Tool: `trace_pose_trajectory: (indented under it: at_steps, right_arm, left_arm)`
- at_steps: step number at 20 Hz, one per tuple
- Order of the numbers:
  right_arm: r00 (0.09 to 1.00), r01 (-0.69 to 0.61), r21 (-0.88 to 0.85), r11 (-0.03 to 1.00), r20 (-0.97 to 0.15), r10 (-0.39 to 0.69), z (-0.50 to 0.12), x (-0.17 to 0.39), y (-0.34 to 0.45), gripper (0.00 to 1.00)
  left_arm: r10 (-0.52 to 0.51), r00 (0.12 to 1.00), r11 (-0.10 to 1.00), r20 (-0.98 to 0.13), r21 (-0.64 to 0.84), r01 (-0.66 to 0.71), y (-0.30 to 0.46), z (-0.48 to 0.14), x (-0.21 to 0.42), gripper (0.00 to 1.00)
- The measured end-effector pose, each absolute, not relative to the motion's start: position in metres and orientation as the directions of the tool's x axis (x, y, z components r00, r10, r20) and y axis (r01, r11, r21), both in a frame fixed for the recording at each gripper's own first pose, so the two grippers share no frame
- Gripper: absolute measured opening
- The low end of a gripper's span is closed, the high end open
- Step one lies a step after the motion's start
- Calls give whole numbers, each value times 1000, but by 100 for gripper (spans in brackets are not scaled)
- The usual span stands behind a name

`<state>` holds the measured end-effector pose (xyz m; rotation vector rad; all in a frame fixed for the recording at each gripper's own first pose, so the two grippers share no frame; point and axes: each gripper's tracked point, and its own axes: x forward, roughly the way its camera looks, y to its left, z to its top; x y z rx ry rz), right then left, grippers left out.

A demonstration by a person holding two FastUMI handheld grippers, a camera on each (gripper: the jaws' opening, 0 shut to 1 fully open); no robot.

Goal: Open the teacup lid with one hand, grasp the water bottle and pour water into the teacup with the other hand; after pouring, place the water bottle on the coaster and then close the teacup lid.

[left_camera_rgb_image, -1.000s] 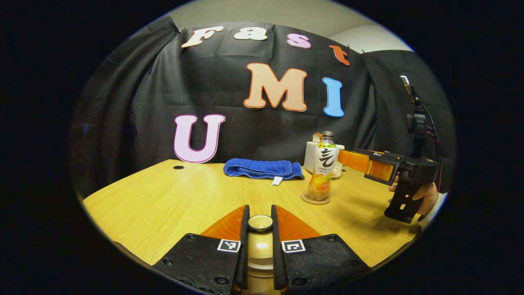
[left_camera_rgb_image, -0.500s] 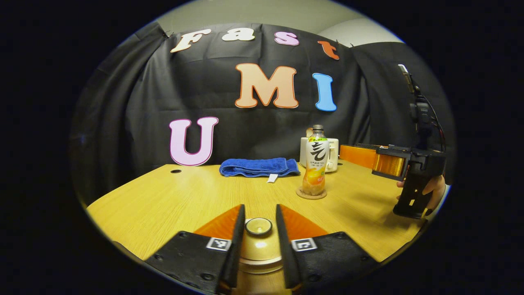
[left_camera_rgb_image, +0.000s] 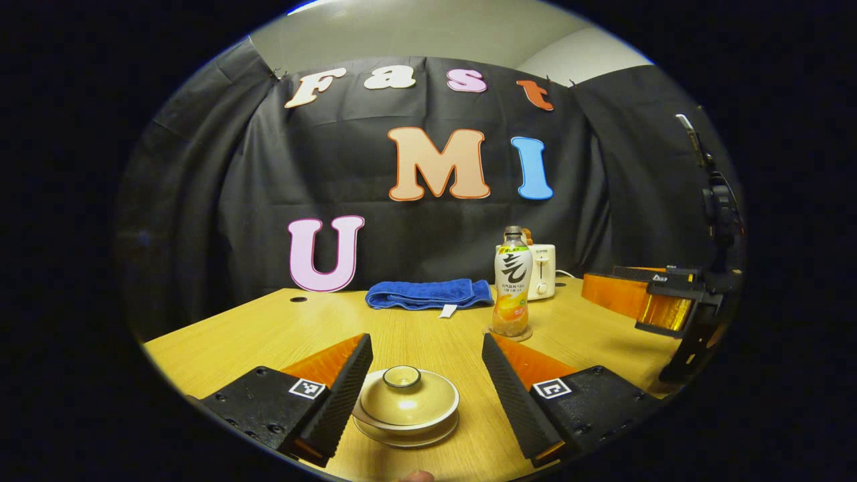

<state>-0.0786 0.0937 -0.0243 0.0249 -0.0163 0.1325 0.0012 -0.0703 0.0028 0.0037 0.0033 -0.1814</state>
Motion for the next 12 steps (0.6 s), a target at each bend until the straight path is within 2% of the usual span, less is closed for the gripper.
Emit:
trace_pose_trajectory:
  at_steps: [2, 5, 7, 8, 12]
  right_arm:
    - [992, -127, 44, 991, 11, 127, -29, -89, 92, 96]
    - [993, -114, 56, 992, 1, 114, -37, -100, 87, 93]
    - [996, -90, 47, 995, -2, 90, -42, -106, 80, 100]
    - [996, -88, 51, 995, -7, 88, -45, -108, 81, 94]
    - [997, -75, 38, 996, -30, 77, -58, -112, 81, 96]
  left_arm:
    - [-169, 986, 986, 10, 5, 169, -70, 5, -3, 97]
    - [-150, 988, 989, 18, 1, 150, -69, 4, -5, 99]
    - [-137, 990, 991, 22, 6, 137, -67, 4, -6, 97]
    - [-133, 991, 991, 21, 9, 133, -67, 3, -7, 96]
    - [-123, 992, 992, 26, 9, 122, -66, 3, -7, 97]
